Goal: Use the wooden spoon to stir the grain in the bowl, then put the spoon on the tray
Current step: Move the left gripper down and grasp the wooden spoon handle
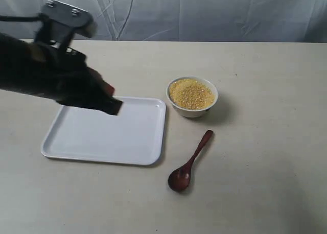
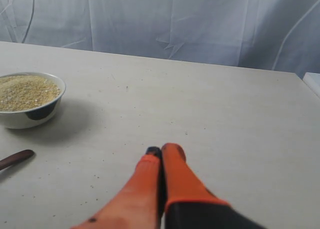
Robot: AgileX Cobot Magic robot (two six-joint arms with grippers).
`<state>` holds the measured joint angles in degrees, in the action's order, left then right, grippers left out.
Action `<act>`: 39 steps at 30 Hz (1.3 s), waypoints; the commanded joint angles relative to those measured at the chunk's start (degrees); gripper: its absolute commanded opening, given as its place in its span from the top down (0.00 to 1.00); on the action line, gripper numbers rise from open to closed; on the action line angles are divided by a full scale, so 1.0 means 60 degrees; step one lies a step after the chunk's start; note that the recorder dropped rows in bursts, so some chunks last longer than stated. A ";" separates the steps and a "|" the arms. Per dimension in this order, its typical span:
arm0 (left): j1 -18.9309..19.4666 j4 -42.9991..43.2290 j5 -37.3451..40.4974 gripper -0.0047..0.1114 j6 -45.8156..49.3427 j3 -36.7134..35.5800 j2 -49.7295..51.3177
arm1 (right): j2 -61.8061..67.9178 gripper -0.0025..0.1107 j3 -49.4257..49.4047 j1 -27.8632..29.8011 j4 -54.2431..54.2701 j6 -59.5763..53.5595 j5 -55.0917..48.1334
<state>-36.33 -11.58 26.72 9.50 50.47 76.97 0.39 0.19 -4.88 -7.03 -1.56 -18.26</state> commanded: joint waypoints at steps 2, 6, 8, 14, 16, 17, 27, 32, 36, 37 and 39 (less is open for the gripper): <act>-0.2075 0.3016 0.0931 0.96 -0.3086 0.2241 0.3128 | -0.0065 0.98 -0.0031 0.0041 -0.0016 0.0002 0.0071; -0.2878 0.3099 0.1911 0.96 -0.3407 0.4402 0.5160 | -0.0065 0.98 -0.0031 0.0041 -0.0016 0.0002 0.0071; -0.2938 0.2654 0.2092 0.96 -0.3407 0.5198 0.6042 | -0.0065 0.98 -0.0031 0.0041 -0.0016 0.0002 0.0071; -0.2938 0.1357 0.2193 0.91 -0.2692 0.5889 0.6981 | -0.0065 0.98 -0.0031 0.0041 -0.0016 0.0002 0.0071; -0.2938 0.1158 0.2193 0.85 -0.2507 0.5889 0.7159 | -0.0065 0.98 -0.0031 0.0041 -0.0016 0.0002 0.0071; -0.2938 0.1156 0.2161 0.81 -0.2442 0.5889 0.7222 | -0.0065 0.98 -0.0031 0.0041 -0.0016 0.0002 0.0071; -0.2938 0.1218 0.1736 0.61 -0.2442 0.5889 0.7858 | -0.0065 0.98 -0.0031 0.0041 -0.0016 0.0002 0.0071; -0.2921 0.1260 0.1736 0.62 -0.2413 0.5889 0.7977 | -0.0065 0.98 -0.0031 0.0041 -0.0016 0.0002 0.0071; -0.2921 0.1268 0.2015 0.80 -0.2413 0.6062 0.7885 | -0.0065 0.98 -0.0031 0.0041 -0.0016 0.0002 0.0071; -0.2921 0.1283 0.2102 0.86 -0.2413 0.6139 0.7827 | -0.0065 0.98 -0.0031 0.0041 -0.0016 0.0002 0.0071; -0.2921 0.1372 0.2224 0.96 -0.2371 0.6288 0.7597 | -0.0065 0.98 -0.0031 0.0041 -0.0016 0.0002 0.0071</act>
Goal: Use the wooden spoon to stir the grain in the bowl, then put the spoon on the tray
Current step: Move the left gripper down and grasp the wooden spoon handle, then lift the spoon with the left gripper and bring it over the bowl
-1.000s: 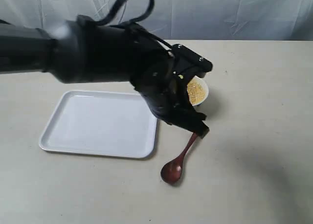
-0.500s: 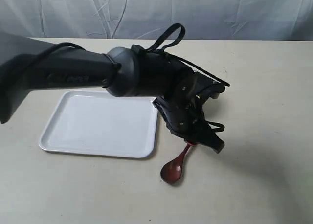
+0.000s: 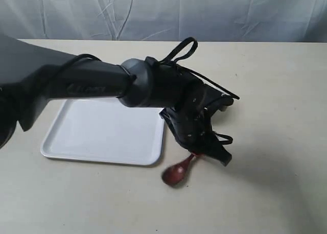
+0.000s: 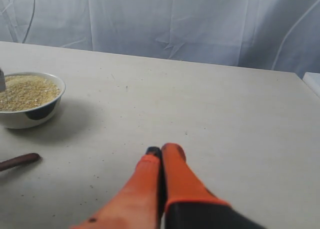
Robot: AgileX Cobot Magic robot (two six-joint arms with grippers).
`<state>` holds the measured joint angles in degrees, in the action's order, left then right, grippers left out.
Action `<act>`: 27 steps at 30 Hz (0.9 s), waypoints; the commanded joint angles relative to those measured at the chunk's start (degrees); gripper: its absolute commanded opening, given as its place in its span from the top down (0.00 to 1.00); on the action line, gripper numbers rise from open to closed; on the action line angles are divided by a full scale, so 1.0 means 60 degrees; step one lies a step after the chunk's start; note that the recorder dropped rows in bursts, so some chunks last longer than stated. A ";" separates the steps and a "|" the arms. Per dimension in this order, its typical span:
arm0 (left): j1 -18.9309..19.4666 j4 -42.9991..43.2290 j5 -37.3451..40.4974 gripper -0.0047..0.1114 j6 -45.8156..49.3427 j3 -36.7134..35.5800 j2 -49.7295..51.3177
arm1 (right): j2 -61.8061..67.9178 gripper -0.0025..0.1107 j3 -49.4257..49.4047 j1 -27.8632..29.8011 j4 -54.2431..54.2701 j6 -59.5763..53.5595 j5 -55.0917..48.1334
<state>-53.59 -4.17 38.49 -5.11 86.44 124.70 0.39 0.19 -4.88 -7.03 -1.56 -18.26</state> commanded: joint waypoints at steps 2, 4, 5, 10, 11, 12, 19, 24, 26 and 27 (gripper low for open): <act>-0.0044 0.0204 0.0304 0.96 0.0053 0.0462 -0.0644 | -0.0065 0.98 -0.0031 0.0041 -0.0016 0.0002 0.0071; -0.0027 0.0332 0.0263 0.96 0.0053 0.0653 -0.1032 | -0.0065 0.98 -0.0031 0.0041 -0.0016 0.0002 0.0071; -0.0009 0.0408 0.0150 0.96 0.0053 0.0740 -0.1185 | -0.0065 0.98 -0.0031 0.0041 -0.0016 0.0002 0.0071; 0.0634 0.0461 -0.1464 0.96 -0.1795 0.0879 -0.2049 | -0.0065 0.98 -0.0031 0.0041 -0.0016 0.0002 0.0071; 0.0818 0.0442 -0.1812 0.96 -0.2621 0.0879 -0.2116 | -0.0065 0.98 -0.0031 0.0041 -0.0016 0.0002 0.0071; 0.1059 0.0459 -0.2195 0.96 -0.3503 0.0879 -0.2134 | -0.0065 0.98 -0.0031 0.0041 -0.0016 0.0002 0.0071; 0.2119 0.0527 -0.5606 0.96 -0.7695 -0.0018 -0.2116 | -0.0065 0.98 -0.0031 0.0041 -0.0016 0.0002 0.0071; 0.2164 -0.0974 -0.7779 0.96 -0.8374 -0.1010 -0.1792 | -0.0065 0.98 -0.0031 0.0041 -0.0016 0.0002 0.0071; 0.2124 -0.2215 -0.8406 0.96 -0.8283 -0.1342 -0.1529 | -0.0065 0.98 -0.0031 0.0041 -0.0016 0.0002 0.0071; 0.2082 -0.2619 -0.8768 0.96 -0.8135 -0.1517 -0.1456 | -0.0065 0.98 -0.0031 0.0041 -0.0016 0.0002 0.0071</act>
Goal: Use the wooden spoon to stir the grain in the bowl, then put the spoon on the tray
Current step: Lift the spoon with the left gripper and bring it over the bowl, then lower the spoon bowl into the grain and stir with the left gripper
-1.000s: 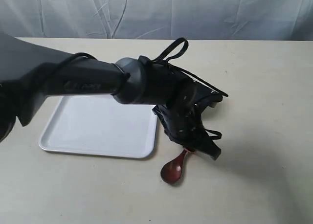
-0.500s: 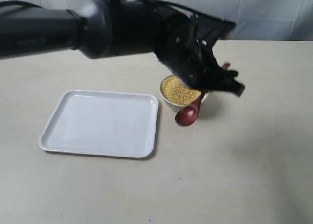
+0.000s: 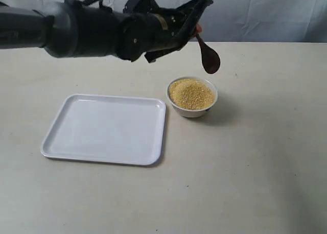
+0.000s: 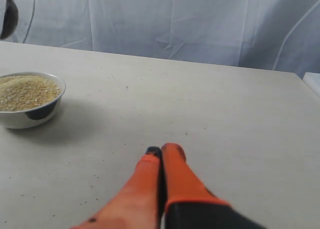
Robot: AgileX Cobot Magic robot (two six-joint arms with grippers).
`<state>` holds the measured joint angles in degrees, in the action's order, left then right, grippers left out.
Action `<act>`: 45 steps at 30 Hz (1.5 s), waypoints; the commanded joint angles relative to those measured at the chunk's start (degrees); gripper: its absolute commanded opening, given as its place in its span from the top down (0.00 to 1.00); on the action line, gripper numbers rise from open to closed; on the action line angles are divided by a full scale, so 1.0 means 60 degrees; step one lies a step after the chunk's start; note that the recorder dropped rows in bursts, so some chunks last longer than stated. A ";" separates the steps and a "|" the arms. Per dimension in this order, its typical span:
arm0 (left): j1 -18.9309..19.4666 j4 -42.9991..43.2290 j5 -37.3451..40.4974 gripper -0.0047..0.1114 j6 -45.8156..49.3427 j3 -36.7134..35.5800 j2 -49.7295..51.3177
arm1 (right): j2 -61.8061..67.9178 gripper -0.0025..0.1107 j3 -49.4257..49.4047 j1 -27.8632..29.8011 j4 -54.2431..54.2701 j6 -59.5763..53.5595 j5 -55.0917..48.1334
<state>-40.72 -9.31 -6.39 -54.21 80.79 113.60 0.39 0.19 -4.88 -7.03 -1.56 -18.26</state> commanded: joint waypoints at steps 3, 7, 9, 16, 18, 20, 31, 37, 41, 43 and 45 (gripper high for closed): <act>-0.0189 -0.3775 -0.2169 0.96 0.1713 -0.1030 0.0546 | -0.0065 0.98 -0.0031 0.0041 -0.0016 0.0002 0.0071; -0.0263 -0.6293 -0.2390 0.96 0.4261 -0.1420 0.0536 | -0.0065 0.98 -0.0031 0.0041 -0.0016 0.0002 0.0071; -0.0263 -0.6967 -0.2425 0.96 0.4845 -0.1517 0.0536 | -0.0065 0.98 -0.0031 0.0041 -0.0016 0.0002 0.0071; -0.0287 -0.7238 -0.2302 0.96 0.4730 -0.1522 0.1013 | -0.0065 0.98 -0.0031 0.0041 -0.0016 0.0002 0.0071; -0.0299 -0.7238 -0.2134 0.96 0.4469 -0.1522 0.1172 | -0.0065 0.98 -0.0031 0.0041 -0.0016 0.0002 0.0071; -0.0328 -0.7238 -0.2100 0.96 0.4351 -0.1522 0.1283 | -0.0065 0.98 -0.0031 0.0041 -0.0016 0.0002 0.0071; -0.0377 -0.7199 -0.1976 0.87 0.4351 -0.1329 0.1324 | -0.0065 0.98 -0.0031 0.0041 -0.0016 0.0002 0.0071; -0.0377 -0.7099 -0.1703 0.59 0.4351 -0.1329 0.1328 | -0.0065 0.98 -0.0031 0.0041 -0.0016 0.0002 0.0071; -0.0357 -0.5636 -0.0838 0.58 0.4618 -0.1329 0.1069 | -0.0065 0.98 -0.0031 0.0041 -0.0016 0.0002 0.0071; -0.0238 -0.4741 -0.0451 0.58 0.4704 -0.1329 0.0606 | -0.0065 0.98 -0.0031 0.0041 -0.0016 0.0002 0.0071; 0.0057 -0.4416 0.0301 0.58 0.4968 -0.1329 -0.0054 | -0.0065 0.98 -0.0031 0.0041 -0.0016 0.0002 0.0071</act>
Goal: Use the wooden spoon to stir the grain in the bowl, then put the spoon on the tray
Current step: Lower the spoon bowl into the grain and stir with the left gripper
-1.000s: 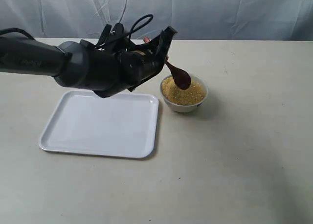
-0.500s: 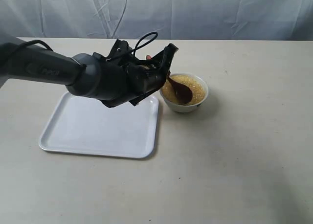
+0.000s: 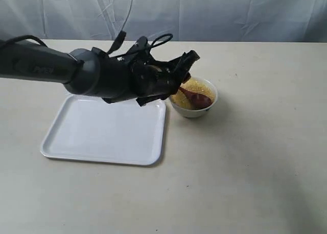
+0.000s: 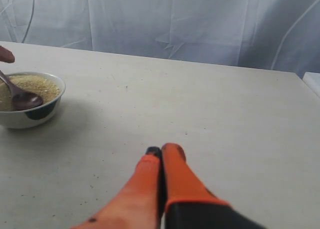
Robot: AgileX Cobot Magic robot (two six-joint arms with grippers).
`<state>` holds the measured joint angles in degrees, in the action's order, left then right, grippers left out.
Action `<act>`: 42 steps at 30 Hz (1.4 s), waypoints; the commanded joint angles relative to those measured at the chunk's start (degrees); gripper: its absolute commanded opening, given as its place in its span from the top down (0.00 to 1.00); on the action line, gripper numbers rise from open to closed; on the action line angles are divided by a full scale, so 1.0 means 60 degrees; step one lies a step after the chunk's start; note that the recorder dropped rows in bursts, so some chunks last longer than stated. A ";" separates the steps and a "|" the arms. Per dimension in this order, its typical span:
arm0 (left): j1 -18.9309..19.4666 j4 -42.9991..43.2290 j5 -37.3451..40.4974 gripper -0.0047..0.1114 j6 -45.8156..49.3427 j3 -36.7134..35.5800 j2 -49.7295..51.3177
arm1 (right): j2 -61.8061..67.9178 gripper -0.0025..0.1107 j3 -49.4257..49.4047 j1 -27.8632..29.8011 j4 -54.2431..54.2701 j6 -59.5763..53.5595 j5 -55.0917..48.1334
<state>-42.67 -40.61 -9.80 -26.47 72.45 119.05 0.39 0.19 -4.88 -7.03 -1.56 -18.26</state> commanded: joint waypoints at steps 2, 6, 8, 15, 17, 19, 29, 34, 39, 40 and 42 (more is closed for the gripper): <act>0.0727 0.1579 0.1634 0.58 0.0362 0.0061 -0.1613 | -0.0065 0.98 -0.0031 0.0041 -0.0016 0.0002 0.0071; 0.0998 0.3309 0.1904 0.58 0.0417 -0.0178 -0.2408 | -0.0065 0.98 -0.0031 0.0041 -0.0016 0.0002 0.0071; 0.1015 0.3688 0.1735 0.58 0.0417 -0.0530 -0.2689 | -0.0065 0.98 -0.0031 0.0041 -0.0016 0.0002 0.0071; 0.0959 0.3335 -0.0544 0.58 -0.1092 -0.2605 -0.2746 | -0.0065 0.98 -0.0031 0.0041 -0.0016 0.0002 0.0071; 0.0959 0.4067 -0.1189 0.58 -0.2515 -0.3135 -0.2670 | -0.0065 0.98 -0.0031 0.0041 -0.0016 0.0002 0.0071; 0.0959 0.5296 -0.2238 0.58 -0.4687 -0.3578 -0.2526 | -0.0065 0.98 -0.0031 0.0041 -0.0016 0.0002 0.0071; 0.1599 0.7944 -0.6182 0.58 -0.9409 -0.4152 -0.0654 | -0.0065 0.98 -0.0031 0.0041 -0.0016 0.0002 0.0071; 0.2073 0.8194 -0.6047 0.42 -0.9503 -0.3672 -0.0135 | -0.0065 0.98 -0.0031 0.0041 -0.0016 0.0002 0.0071; 0.2073 0.8666 -0.5572 0.42 -0.9717 -0.2246 0.0902 | -0.0065 0.98 -0.0031 0.0041 -0.0016 0.0002 0.0071; 0.2073 0.8684 -0.5591 0.42 -0.9889 -0.2006 0.1133 | -0.0065 0.98 -0.0031 0.0041 -0.0016 0.0002 0.0071; 0.2073 0.8753 -0.5460 0.42 -0.9888 -0.1592 0.1440 | -0.0065 0.98 -0.0031 0.0041 -0.0016 0.0002 0.0071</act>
<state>-30.34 11.29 -43.36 -85.22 61.01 126.21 0.39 0.19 -4.88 -7.03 -1.56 -18.26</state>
